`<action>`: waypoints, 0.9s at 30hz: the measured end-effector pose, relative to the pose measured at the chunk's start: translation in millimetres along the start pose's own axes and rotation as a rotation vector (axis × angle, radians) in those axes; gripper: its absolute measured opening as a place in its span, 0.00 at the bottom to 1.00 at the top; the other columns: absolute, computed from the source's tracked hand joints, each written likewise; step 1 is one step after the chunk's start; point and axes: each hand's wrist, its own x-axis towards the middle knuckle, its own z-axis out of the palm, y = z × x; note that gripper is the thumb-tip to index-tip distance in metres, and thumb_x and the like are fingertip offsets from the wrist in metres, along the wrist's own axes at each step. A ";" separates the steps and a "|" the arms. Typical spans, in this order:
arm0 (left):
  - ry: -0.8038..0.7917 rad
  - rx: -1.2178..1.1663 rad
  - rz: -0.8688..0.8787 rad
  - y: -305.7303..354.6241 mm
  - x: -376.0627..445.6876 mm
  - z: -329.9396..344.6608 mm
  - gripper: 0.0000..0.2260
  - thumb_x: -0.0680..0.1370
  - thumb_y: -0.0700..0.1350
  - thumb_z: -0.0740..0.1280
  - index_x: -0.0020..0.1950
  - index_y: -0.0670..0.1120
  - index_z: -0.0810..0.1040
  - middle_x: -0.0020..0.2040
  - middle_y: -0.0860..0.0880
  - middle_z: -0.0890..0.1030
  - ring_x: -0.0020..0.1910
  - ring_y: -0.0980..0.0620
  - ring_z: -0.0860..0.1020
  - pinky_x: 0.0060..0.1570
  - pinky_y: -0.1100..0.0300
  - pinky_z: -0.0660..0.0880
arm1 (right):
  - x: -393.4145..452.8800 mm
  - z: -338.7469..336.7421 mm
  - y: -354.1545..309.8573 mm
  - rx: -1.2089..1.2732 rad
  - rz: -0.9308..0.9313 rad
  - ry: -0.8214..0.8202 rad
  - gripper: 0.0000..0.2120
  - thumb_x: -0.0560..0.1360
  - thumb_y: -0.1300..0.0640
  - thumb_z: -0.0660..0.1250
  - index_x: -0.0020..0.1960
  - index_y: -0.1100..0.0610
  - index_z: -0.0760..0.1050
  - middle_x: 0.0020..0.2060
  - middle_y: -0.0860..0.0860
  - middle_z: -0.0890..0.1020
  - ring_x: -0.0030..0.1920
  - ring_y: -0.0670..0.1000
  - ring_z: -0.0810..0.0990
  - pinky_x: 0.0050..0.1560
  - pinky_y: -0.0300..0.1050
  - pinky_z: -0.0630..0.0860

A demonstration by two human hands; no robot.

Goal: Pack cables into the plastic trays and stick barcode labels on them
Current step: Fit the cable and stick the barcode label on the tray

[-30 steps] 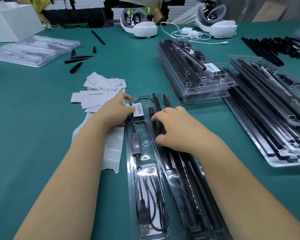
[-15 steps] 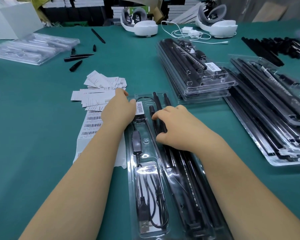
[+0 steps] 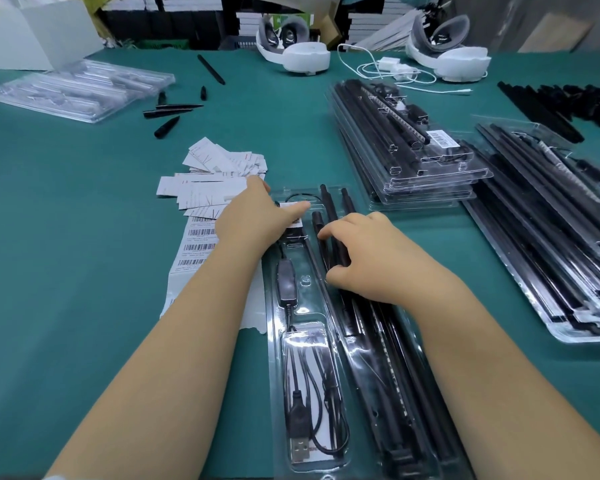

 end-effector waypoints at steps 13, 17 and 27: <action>-0.330 -0.257 0.061 -15.0 9.1 -21.1 0.38 0.66 0.57 0.77 0.71 0.49 0.65 0.43 0.52 0.72 0.36 0.54 0.75 0.33 0.60 0.67 | 0.2 -0.6 0.7 -0.018 0.010 0.016 0.24 0.73 0.49 0.63 0.68 0.45 0.65 0.62 0.45 0.70 0.63 0.51 0.62 0.48 0.47 0.70; -0.316 -0.223 0.070 -14.3 7.3 -20.7 0.41 0.67 0.59 0.76 0.74 0.49 0.63 0.41 0.53 0.72 0.38 0.55 0.74 0.33 0.60 0.67 | -0.4 -0.7 0.0 -0.031 0.006 0.014 0.23 0.72 0.49 0.63 0.67 0.45 0.66 0.62 0.45 0.71 0.62 0.51 0.63 0.46 0.46 0.68; -0.156 -0.012 0.152 -7.3 0.2 -4.6 0.35 0.74 0.65 0.65 0.75 0.49 0.63 0.70 0.48 0.71 0.67 0.46 0.71 0.61 0.50 0.68 | -0.6 -3.0 -1.6 0.011 0.353 0.129 0.17 0.73 0.45 0.63 0.54 0.56 0.69 0.52 0.54 0.71 0.51 0.56 0.71 0.40 0.44 0.65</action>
